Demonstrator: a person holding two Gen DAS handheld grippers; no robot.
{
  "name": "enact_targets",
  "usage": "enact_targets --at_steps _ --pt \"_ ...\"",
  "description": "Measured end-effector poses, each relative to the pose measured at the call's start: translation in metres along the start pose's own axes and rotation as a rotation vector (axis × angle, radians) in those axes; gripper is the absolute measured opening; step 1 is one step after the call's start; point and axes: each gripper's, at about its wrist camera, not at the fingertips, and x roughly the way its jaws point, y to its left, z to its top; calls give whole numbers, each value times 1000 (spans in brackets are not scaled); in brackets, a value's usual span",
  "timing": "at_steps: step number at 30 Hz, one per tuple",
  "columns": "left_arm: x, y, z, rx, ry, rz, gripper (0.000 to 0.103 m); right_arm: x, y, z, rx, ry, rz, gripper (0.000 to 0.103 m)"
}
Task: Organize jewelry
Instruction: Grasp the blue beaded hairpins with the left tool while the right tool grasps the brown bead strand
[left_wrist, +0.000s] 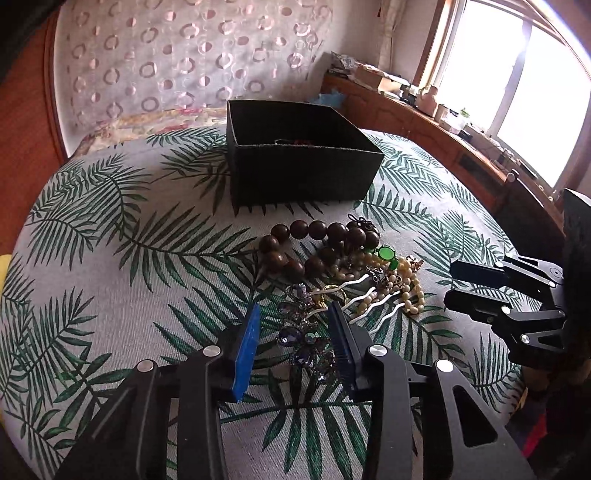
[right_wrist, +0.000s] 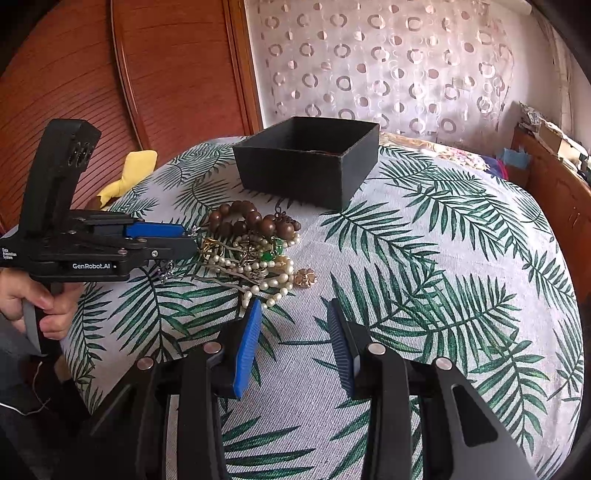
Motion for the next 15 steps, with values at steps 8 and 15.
enact_targets --at_steps 8,15 --pt "-3 -4 -4 40 8 23 24 -2 -1 -1 6 -4 5 40" --pt "-22 9 -19 27 -3 38 24 -2 -1 -1 5 -4 5 40"
